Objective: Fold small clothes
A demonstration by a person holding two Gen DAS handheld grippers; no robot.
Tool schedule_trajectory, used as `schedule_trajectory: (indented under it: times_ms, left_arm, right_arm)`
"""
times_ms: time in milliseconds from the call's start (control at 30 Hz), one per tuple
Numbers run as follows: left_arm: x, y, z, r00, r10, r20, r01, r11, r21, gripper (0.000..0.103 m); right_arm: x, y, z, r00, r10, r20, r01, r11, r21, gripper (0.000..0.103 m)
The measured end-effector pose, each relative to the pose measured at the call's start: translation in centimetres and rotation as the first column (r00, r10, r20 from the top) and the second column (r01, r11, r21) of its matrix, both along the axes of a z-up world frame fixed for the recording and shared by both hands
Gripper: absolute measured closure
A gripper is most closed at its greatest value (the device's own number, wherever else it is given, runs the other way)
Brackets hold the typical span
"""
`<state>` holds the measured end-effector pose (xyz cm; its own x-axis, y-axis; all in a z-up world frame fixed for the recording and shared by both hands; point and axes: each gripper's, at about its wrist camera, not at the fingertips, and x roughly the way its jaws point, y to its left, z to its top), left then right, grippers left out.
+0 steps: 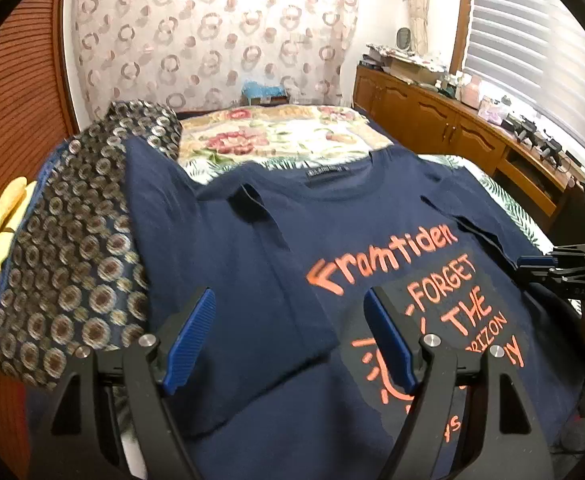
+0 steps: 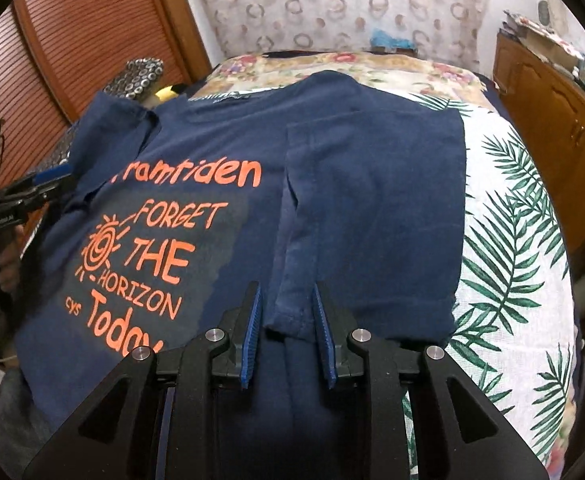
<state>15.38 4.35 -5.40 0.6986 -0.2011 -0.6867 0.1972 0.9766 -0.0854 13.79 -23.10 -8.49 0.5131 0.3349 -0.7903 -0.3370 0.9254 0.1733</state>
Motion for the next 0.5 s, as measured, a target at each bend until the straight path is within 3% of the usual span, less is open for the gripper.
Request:
schedule_trajectory:
  times_ms: [133, 167, 233, 267, 500]
  left_arm:
    - [0.6, 1.4, 1.4, 0.999, 0.016, 0.032, -0.016, 1.0, -0.004, 0.026]
    - [0.8, 1.9, 1.7, 0.999, 0.022, 0.038, -0.022, 1.0, -0.005, 0.026]
    - [1.5, 2.7, 2.3, 0.999, 0.031, 0.045, -0.031, 1.0, 0.0, 0.026]
    - [2.0, 3.2, 2.6, 0.998, 0.036, 0.051, -0.036, 0.999, 0.003, 0.026]
    - [5.3, 5.8, 3.8, 0.996, 0.083, 0.042, -0.084, 0.996, 0.018, 0.031]
  right_arm:
    - [0.6, -0.3, 1.1, 0.999, -0.007, 0.042, 0.008, 1.0, -0.021, 0.074]
    - [1.0, -0.6, 1.5, 0.998, -0.013, 0.056, 0.014, 1.0, -0.021, 0.07]
    - [2.0, -1.4, 1.9, 0.996, -0.039, 0.076, 0.041, 0.999, -0.029, 0.049]
    - [2.6, -1.8, 2.0, 0.995, -0.053, 0.082, 0.056, 0.998, -0.036, 0.047]
    - [7.7, -3.8, 1.7, 0.989, -0.096, 0.115, 0.109, 0.988, -0.112, 0.046]
